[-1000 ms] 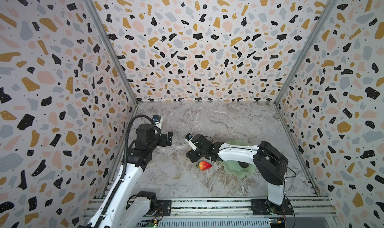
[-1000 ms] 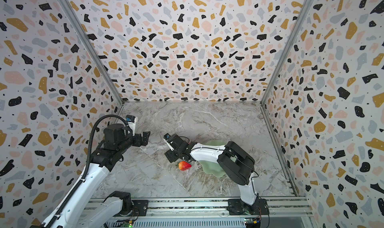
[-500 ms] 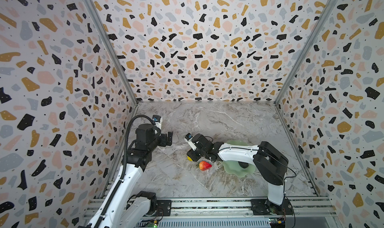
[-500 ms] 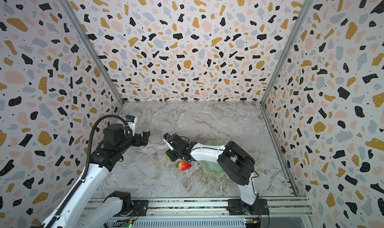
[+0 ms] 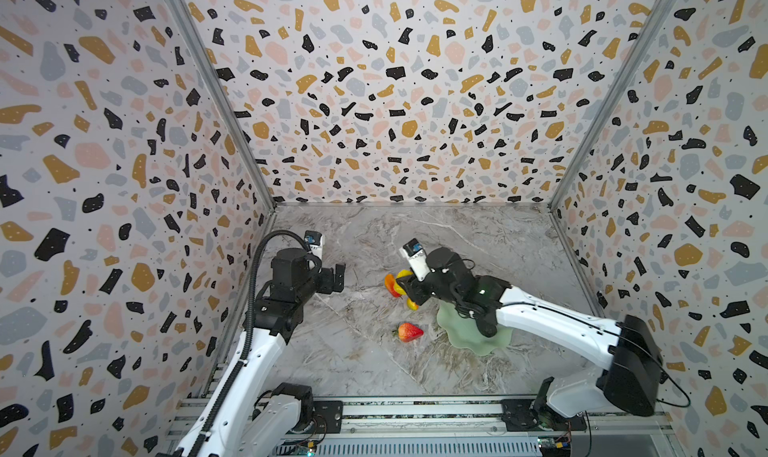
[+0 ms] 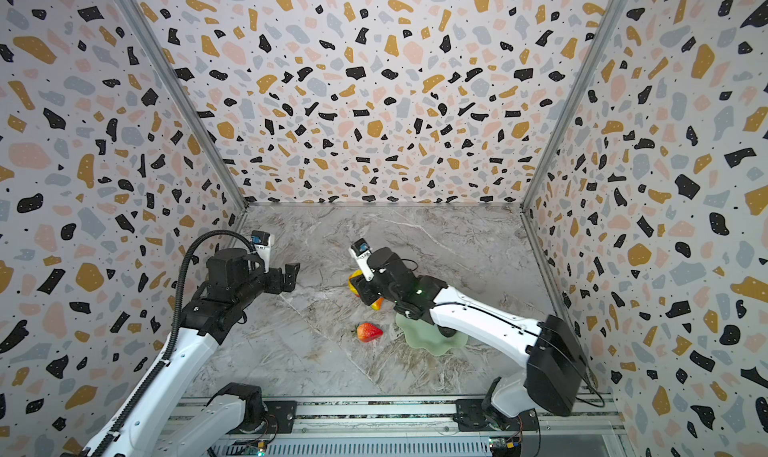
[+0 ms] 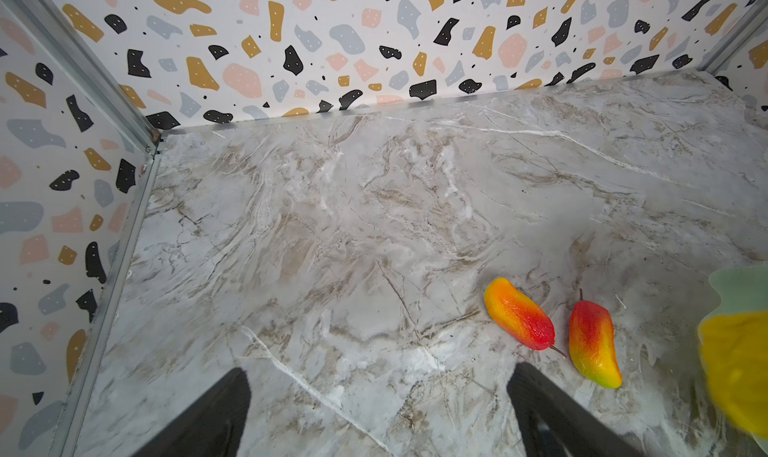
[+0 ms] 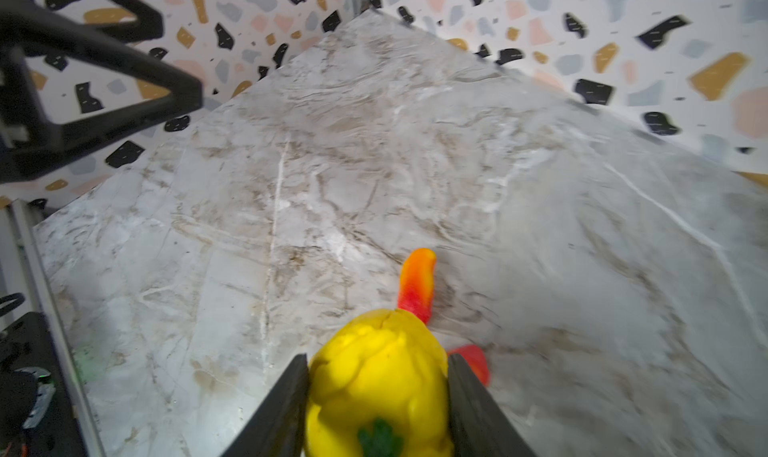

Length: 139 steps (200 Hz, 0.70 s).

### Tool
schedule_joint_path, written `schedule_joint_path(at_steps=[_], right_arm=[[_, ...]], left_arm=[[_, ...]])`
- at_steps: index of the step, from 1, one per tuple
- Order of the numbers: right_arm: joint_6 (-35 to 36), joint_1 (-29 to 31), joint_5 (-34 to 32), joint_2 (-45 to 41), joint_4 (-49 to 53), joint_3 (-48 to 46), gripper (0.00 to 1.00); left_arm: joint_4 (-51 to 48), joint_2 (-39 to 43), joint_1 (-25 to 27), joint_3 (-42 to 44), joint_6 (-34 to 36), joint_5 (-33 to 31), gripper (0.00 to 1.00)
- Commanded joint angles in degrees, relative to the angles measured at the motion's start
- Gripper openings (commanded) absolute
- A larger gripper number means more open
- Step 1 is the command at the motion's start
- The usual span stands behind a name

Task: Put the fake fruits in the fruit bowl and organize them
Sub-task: 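Move the right gripper back to the yellow lemon and grasp it, then lower the lemon into the green bowl and open the right gripper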

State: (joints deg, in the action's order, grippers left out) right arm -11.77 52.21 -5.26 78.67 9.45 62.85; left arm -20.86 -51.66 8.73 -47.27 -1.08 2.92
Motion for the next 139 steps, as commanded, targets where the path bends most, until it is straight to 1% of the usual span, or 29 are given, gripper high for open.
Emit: schedule_joint_path(at_steps=[1,29,52,72,93,139], right_arm=[[-1.28,-3.69,-4.06,-7.37,8.32,-5.58,0.35],[-2.97,-9.55,-4.10,-16.02,11.65,-12.87,0.35],[-3.99,-13.44,-2.10,-18.87,11.59,-17.91,0.35],[-4.46,-14.65,-1.13,-18.24,9.66,-21.00,0.35],[-4.52,-15.86,0.24,-15.80,6.46,-23.63,0.35],[-4.28,-17.46,3.20,-11.15,0.21,-26.67,0.34]], left_arm=[[2.22,0.94,-0.03,0.68,-0.09,-0.03,1.00],[2.12,0.67,-0.03,0.60,-0.10,0.42,0.99],[2.14,0.49,-0.03,0.51,-0.06,0.42,1.00],[2.10,0.37,-0.03,0.46,-0.14,0.50,1.00],[2.13,0.41,-0.03,0.51,-0.10,0.46,1.00],[2.11,0.39,-0.03,0.60,-0.15,0.47,1.00]])
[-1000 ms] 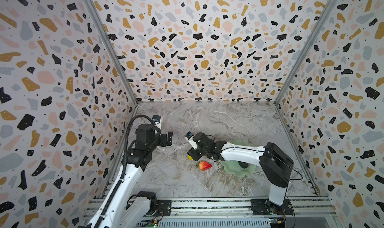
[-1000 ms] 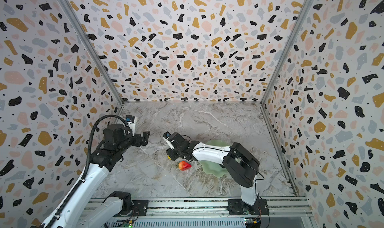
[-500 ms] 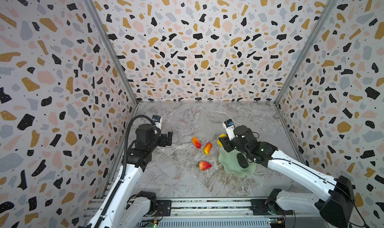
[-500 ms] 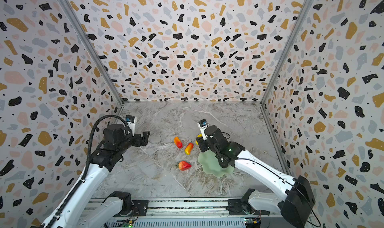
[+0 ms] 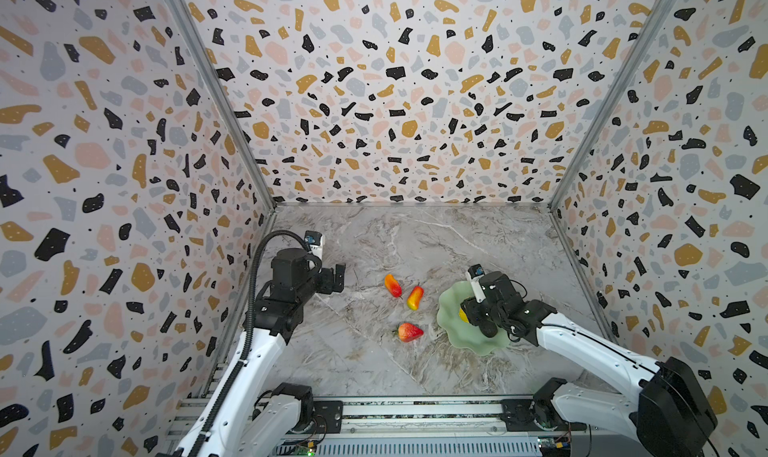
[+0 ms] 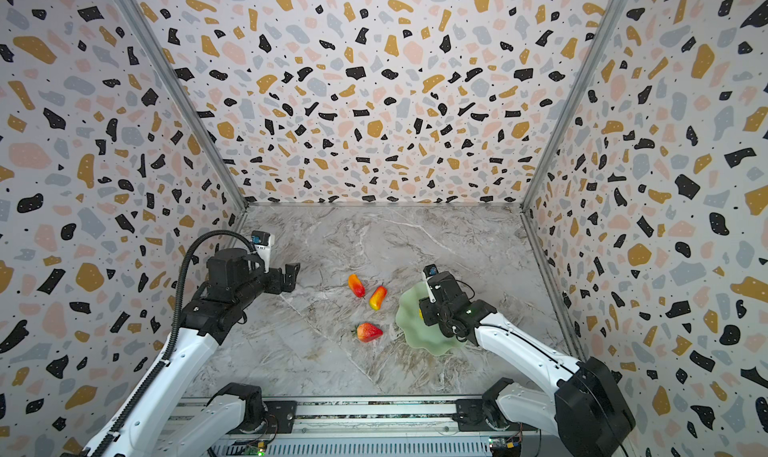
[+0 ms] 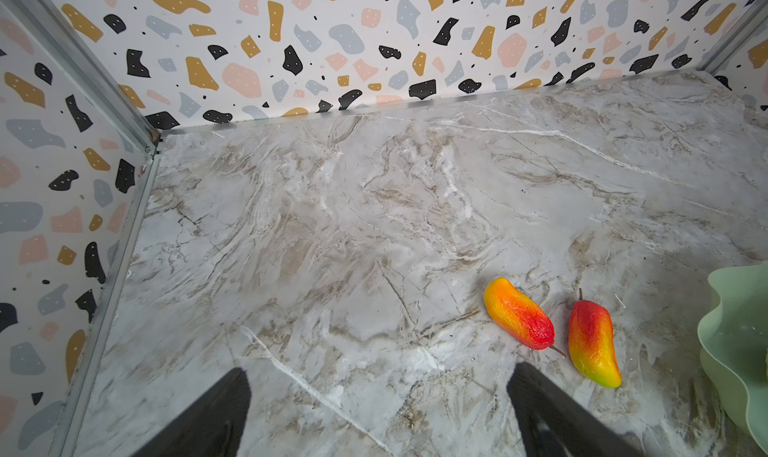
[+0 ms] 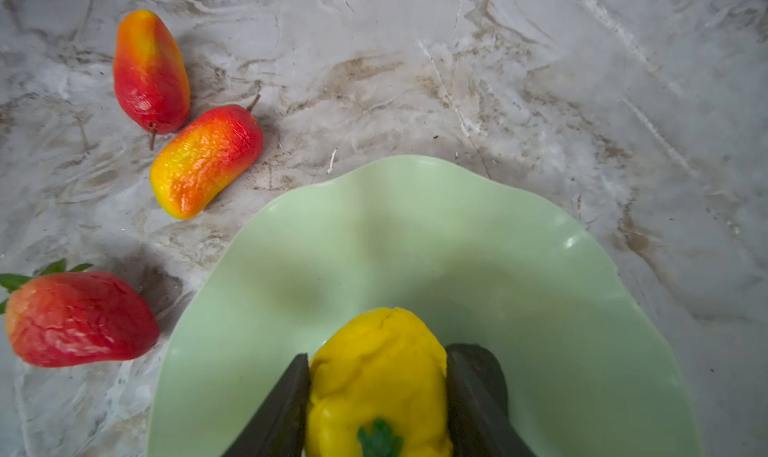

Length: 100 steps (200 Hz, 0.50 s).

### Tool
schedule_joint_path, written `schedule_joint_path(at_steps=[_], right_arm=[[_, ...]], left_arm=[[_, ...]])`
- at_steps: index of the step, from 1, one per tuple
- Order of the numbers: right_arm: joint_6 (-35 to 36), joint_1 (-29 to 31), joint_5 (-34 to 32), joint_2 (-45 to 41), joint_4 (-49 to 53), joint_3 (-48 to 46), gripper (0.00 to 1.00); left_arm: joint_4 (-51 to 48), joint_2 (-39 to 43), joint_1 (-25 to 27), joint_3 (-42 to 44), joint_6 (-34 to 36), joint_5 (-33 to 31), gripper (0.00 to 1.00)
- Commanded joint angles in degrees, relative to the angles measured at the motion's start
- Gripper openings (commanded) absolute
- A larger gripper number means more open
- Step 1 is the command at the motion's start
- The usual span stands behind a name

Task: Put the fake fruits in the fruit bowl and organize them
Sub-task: 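Lower the lemon into the green bowl and open the right gripper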

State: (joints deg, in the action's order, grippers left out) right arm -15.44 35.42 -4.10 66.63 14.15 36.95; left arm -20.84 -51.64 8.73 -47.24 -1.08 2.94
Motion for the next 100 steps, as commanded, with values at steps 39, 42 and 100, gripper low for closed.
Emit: schedule_joint_path(at_steps=[39,42,100], right_arm=[[-0.68,-0.79,3.46,3.89,-8.14,-1.24,0.34],[-0.68,-0.79,3.48,4.05,-8.30,-1.31,0.34],[-0.20,-0.87,1.30,5.29,-8.29,-1.62,0.49]], left_arm=[[2.12,0.31,-0.03,0.57,-0.15,0.58,1.00],[2.12,0.29,-0.03,0.57,-0.14,0.58,1.00],[2.11,0.38,-0.03,0.57,-0.08,0.57,1.00]])
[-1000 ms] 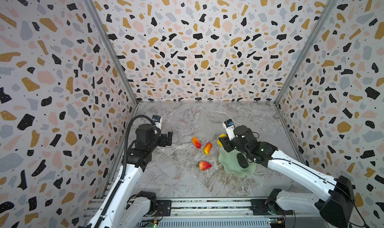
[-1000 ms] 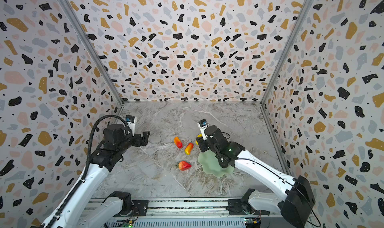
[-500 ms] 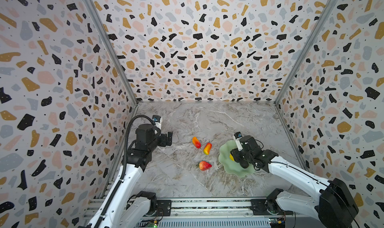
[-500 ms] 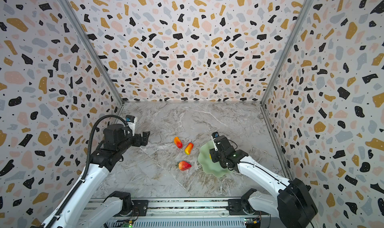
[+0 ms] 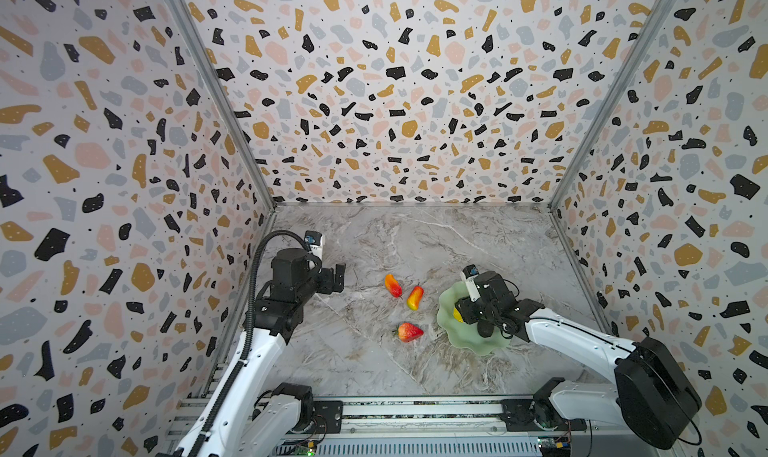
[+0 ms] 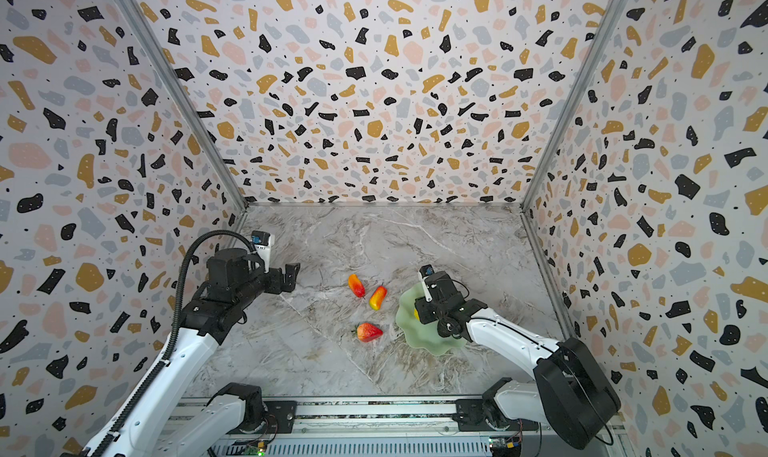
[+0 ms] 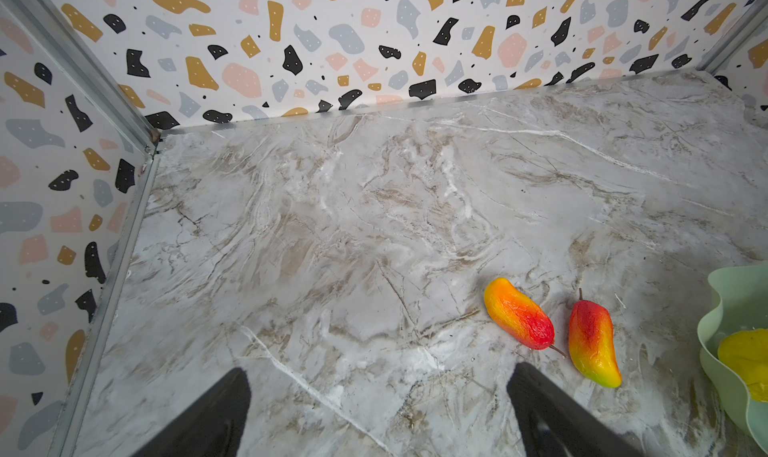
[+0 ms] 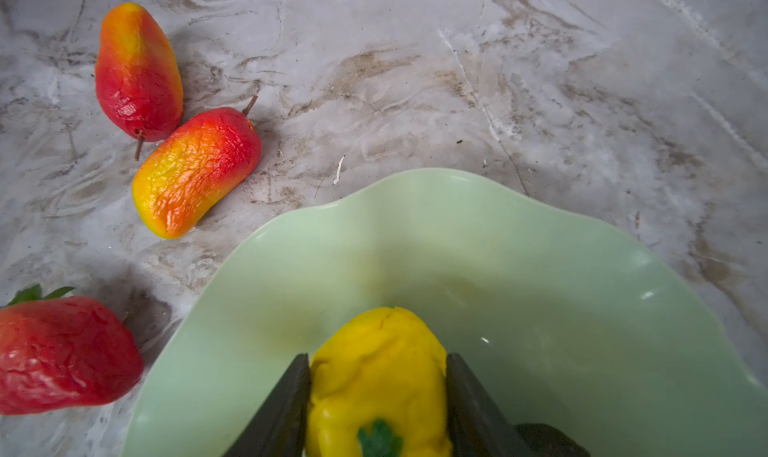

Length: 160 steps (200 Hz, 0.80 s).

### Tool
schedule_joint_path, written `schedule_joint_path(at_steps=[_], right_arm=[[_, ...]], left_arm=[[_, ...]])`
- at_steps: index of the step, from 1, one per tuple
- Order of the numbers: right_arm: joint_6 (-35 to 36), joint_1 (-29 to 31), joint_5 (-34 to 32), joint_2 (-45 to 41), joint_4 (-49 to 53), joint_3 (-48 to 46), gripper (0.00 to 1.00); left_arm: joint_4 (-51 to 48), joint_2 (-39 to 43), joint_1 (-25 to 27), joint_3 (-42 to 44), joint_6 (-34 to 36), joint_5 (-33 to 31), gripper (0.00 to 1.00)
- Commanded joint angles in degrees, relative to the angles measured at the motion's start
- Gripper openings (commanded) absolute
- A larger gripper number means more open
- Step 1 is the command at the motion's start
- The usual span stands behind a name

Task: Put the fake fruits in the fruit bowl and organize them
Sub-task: 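Lower the lemon into the green bowl and open the right gripper, then reach the right gripper to the orange-red mango and grasp it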

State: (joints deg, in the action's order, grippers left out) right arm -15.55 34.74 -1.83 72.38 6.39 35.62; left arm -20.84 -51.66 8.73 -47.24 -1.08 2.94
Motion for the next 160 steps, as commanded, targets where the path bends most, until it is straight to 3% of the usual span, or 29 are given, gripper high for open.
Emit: schedule_joint_path(at_steps=[1,31,68,97,121,160], right_arm=[[-0.05,-0.20,-0.98,-0.47,-0.52,-0.28,0.49],[0.33,-0.20,-1.34,-1.50,1.02,0.47,0.59],[1.49,-0.20,-2.67,-3.91,5.57,4.25,0.85],[2.52,0.27,-2.31,-6.47,8.77,8.88,0.98],[3.21,2.99,1.11,-5.06,8.73,13.03,0.99],[3.69,10.08,0.32,6.17,8.60,21.79,0.99]], left_arm=[[2.12,0.37,-0.03,0.57,-0.11,0.57,1.00],[2.05,0.40,-0.03,0.57,-0.14,0.55,1.00],[2.11,0.32,-0.03,0.57,-0.10,0.66,1.00],[2.08,0.31,-0.03,0.57,-0.09,0.65,1.00],[2.10,0.25,-0.03,0.57,-0.15,0.75,0.99],[2.20,0.19,-0.03,0.57,-0.13,0.93,1.00]])
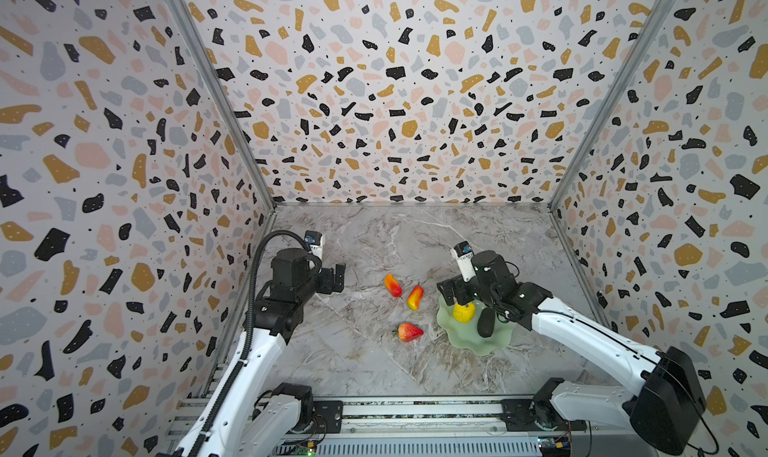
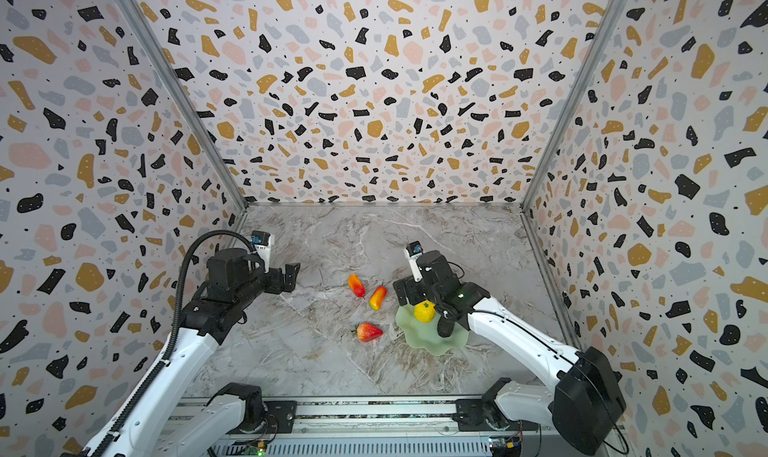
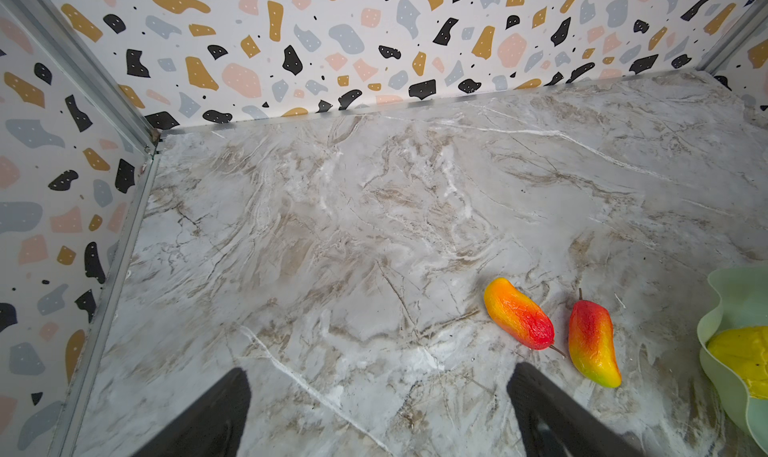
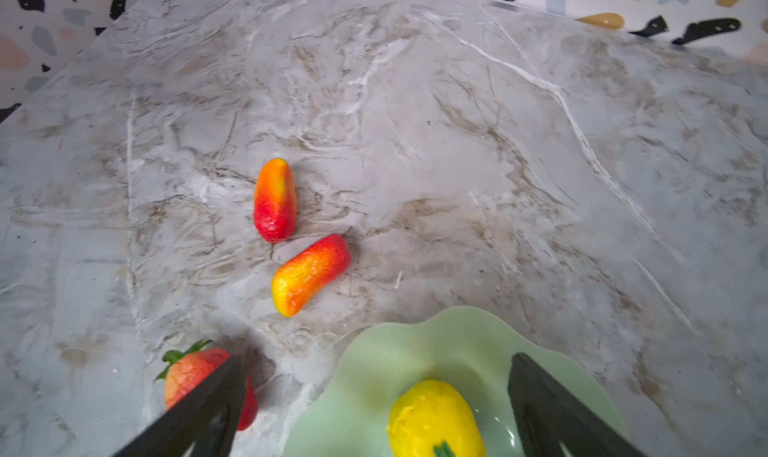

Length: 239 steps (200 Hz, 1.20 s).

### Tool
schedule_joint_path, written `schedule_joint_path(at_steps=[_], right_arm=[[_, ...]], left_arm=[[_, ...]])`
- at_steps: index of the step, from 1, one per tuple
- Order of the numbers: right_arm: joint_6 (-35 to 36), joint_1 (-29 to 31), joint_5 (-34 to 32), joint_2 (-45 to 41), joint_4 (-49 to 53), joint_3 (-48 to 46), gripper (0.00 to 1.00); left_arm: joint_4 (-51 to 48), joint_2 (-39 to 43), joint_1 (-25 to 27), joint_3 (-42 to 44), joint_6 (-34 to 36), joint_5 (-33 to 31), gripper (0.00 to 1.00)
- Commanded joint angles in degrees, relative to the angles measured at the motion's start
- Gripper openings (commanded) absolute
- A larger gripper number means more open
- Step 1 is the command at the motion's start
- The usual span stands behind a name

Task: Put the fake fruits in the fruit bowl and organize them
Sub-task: 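Reach the right gripper to the orange-red mango and grasp it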

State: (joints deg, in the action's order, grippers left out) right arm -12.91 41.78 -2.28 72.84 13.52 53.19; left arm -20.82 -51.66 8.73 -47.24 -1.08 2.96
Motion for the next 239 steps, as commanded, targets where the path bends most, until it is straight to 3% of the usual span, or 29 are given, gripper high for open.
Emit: schedule_joint_path(at_steps=[1,41,97,123,175,200,239], right_arm=[[1.13,3.17,0.87,5.99,1.36,4.43,0.99],[4.74,6.85,3.68,18.42,-2.09,13.35,0.99],[4.44,6.99,9.45,36.20,-4.62,25.78,1.00],[3.04,6.96,8.54,41.78,-4.90,28.90,0.93],[-0.03,7.08,6.70,44.41,-7.76,28.70,0.66],[-2.94,7.03,4.95,43.73,-10.12,26.41,0.47],[-3.33,7.09,3.43,40.87,-10.36,24.36,0.30]], left_arm=[[2.18,0.22,-0.03,0.57,-0.14,0.91,1.00],[2.19,0.28,-0.03,0.58,-0.11,1.07,1.00],[2.23,0.42,-0.03,0.75,-0.20,1.26,1.00],[2.11,0.62,-0.03,0.58,-0.14,1.43,1.00],[2.48,1.99,-0.03,0.90,-0.10,2.39,1.00],[2.89,2.61,-0.03,1.19,-0.15,1.36,1.00],[2.51,2.88,-0.03,1.02,-0.05,1.33,1.00]])
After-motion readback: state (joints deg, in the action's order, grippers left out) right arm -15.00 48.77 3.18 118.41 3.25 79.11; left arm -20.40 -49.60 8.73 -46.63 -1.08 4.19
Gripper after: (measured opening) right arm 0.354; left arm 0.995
